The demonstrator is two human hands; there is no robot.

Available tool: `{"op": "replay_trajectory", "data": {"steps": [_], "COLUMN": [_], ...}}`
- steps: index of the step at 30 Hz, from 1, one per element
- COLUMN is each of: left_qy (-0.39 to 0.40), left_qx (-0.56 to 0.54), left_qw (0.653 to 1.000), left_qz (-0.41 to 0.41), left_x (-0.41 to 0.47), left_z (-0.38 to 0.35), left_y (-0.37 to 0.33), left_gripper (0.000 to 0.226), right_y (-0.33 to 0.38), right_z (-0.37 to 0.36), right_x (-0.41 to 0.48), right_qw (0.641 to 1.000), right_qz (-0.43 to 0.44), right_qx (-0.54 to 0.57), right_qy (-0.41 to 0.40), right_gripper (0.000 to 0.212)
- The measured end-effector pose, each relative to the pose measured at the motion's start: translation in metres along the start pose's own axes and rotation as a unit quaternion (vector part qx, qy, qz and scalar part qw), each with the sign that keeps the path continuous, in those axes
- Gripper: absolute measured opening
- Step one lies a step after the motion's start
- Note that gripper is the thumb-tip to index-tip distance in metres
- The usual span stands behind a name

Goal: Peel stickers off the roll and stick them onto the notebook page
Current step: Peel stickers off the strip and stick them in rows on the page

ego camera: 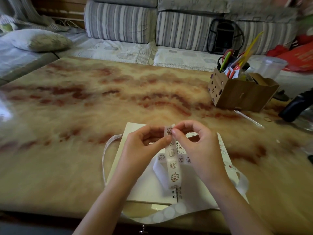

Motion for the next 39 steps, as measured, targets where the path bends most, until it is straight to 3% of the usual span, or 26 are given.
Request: {"op": "replay_trajectory", "data": {"steps": [6, 12, 20, 25, 34, 39], "left_qy": [-0.032, -0.089, -0.108, -0.12, -0.114, -0.108], "left_qx": [0.034, 0.111, 0.282, 0.31, 0.313, 0.211], "left_qw": [0.999, 0.987, 0.925, 0.906, 0.908, 0.962], "left_qz": [-0.009, -0.074, -0.231, -0.263, -0.254, -0.134], "left_x": [-0.004, -0.005, -0.008, -0.006, -0.002, 0.003], "left_z": [-0.007, -0.011, -0.014, -0.016, -0.013, -0.009], "left_y": [0.004, 0.004, 0.007, 0.009, 0.011, 0.012], "left_gripper": [0.013, 0.009, 0.01, 0.01, 0.009, 0.006], "right_y": [-0.001, -0.002, -0.011, -0.015, -0.017, -0.015], "right_z": [0.0, 0.001, 0.0, -0.001, 0.002, 0.007], "right_x": [0.0, 0.003, 0.004, 0.005, 0.006, 0.006], "right_qw": [0.995, 0.986, 0.954, 0.943, 0.936, 0.944], "right_qz": [-0.092, -0.143, -0.234, -0.265, -0.287, -0.274], "right_qx": [0.043, 0.085, 0.184, 0.198, 0.201, 0.174], "right_qy": [0.016, 0.022, 0.035, 0.036, 0.042, 0.058], "right_gripper": [0.001, 0.009, 0.014, 0.015, 0.026, 0.017]}}
Point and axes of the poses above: each hand's wrist, its own x-axis towards the middle knuckle, its own z-axis out of the back of the hand, y = z × x, the point moved 1 cm from there along x, towards the middle knuckle, and after that the axes turned 2 degrees about -z, right-handed, at the moved point
